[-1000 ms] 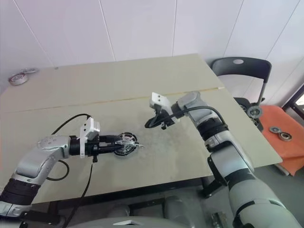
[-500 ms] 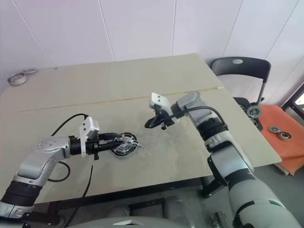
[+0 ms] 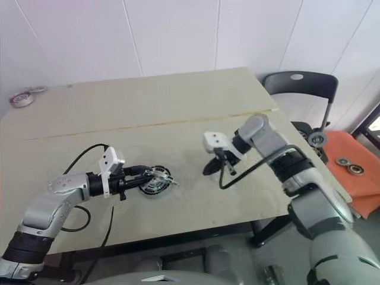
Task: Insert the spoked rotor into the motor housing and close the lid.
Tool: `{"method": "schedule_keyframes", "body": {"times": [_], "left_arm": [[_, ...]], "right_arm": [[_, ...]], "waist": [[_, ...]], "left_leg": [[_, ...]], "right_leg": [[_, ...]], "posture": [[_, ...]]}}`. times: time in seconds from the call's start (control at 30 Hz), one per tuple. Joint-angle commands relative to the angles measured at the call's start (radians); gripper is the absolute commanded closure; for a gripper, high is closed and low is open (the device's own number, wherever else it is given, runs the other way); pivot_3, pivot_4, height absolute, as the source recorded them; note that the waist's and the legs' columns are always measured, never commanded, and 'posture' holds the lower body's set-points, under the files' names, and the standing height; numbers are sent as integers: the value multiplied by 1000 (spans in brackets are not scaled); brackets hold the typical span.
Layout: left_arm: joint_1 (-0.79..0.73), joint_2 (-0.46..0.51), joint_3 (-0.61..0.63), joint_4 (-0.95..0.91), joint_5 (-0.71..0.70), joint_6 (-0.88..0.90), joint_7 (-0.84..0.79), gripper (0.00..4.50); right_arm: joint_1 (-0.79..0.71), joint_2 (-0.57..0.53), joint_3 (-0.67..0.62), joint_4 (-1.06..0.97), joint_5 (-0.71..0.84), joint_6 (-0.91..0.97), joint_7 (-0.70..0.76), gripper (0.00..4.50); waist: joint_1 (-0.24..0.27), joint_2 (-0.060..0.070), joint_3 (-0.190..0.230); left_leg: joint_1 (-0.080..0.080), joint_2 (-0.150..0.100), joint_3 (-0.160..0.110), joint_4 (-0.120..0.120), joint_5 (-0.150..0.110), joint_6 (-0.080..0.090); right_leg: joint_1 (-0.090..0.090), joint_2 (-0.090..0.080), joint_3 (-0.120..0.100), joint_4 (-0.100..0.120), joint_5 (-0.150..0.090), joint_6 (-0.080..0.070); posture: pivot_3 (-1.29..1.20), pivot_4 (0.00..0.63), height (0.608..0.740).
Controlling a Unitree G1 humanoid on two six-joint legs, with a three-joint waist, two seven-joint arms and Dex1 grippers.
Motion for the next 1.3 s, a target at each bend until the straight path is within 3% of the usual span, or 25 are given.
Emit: {"method": "schedule_keyframes", "body": {"times": [0.03,0.27,0.47,0.6,0.9,1.1,1.3], "left_arm": [[-16,-14,18,-29,-8,-10,15,2758],[-10,-33,18,-41,-5,-6,33,2758],[-4,-33,26,-44,-8,-5,44,2758],[-11,-36,26,-40,-9,-4,48,2758],[-16,-52,21,-40,-4,-6,61,2758],[-12,-64,19,-46,-2,-8,76,2758],[-12,-72,19,-47,-2,-9,84,2758]], "right_arm": [[-56,50,-14,33,-3,-3,5,4500],[-63,123,-49,89,-60,-4,-10,4500],[-48,56,25,1,28,32,5,4500],[-112,73,4,-66,264,296,5,4500],[-135,92,5,-204,449,682,5,4500],[-86,92,1,-302,446,781,4,4500],[-55,148,20,-191,307,670,-54,4500]], "waist": [[-1,0,0],[13,0,0],[31,0,0],[27,0,0],[33,-1,0],[31,-1,0],[30,-1,0]], "left_leg": [[0,0,0,0,0,0],[-1,0,0,1,0,0],[-1,-1,0,0,0,0],[-1,-1,0,1,0,0],[-2,-1,-1,1,0,0],[-2,0,-1,0,0,0],[-1,0,-1,1,0,0]], "right_leg": [[0,0,0,0,0,0],[0,-1,0,0,1,-1],[0,-1,0,0,2,-4],[0,-1,0,0,2,-4],[0,-1,-1,-1,2,-4],[-1,0,-1,-1,0,0],[0,0,-1,0,0,0]], "posture": [[0,0,740],[0,0,740],[0,0,740],[0,0,740],[0,0,740],[0,0,740],[0,0,740]]}}
